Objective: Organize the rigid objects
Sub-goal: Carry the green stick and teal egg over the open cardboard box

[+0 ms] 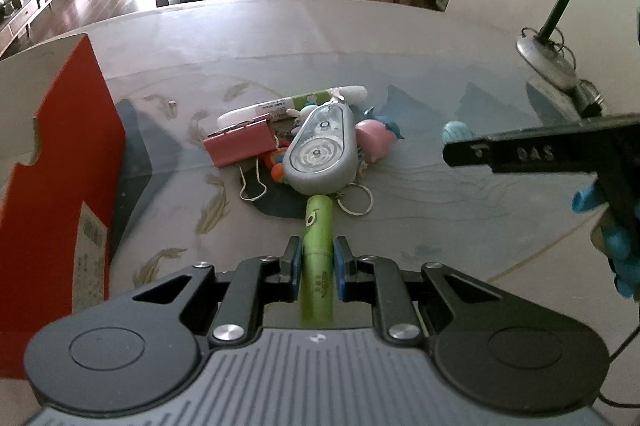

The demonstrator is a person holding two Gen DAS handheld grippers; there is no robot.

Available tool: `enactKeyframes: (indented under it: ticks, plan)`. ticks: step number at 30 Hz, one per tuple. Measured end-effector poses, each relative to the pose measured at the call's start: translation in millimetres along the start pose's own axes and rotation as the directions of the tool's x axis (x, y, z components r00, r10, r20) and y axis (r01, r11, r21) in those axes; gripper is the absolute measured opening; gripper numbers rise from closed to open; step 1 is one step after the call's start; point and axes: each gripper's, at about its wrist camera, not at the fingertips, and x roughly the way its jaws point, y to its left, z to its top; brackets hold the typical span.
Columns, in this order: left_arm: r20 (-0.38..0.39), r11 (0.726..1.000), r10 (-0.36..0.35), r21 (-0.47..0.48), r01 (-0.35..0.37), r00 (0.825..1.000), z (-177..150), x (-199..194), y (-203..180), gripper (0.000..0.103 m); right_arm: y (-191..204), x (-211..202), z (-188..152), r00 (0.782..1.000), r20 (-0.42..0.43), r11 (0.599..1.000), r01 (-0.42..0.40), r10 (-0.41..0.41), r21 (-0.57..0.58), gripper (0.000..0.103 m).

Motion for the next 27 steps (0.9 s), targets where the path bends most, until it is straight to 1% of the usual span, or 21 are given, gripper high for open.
enactKeyframes:
  ticks: [7,12,15,21,27]
  plan:
    - [0.032,0.999,-0.026,-0.028,0.027,0.999,-3,-27,6,0.016,15,-39,-12,0.998,0.018,0.999,-0.052,0.053,-0.006,0.03]
    - [0.033,0.998,-0.021,-0.061,0.023,0.999,-3,-46,12,0.016,29,-64,-13,0.997,0.031,0.997,-0.074,0.075,-0.025,0.03]
    - [0.044,0.996,-0.029,-0.079,0.033,0.999,-2,-61,15,0.016,40,-77,-14,0.995,0.034,0.995,-0.09,0.091,-0.037,0.03]
    - [0.082,0.992,-0.048,-0.11,0.057,0.996,2,-87,26,0.016,66,-98,-12,0.992,0.06,0.991,-0.106,0.111,-0.084,0.03]
    - [0.095,0.987,-0.059,-0.145,0.073,0.994,4,-107,47,0.016,93,-109,-9,0.99,0.072,0.988,-0.114,0.122,-0.109,0.03]
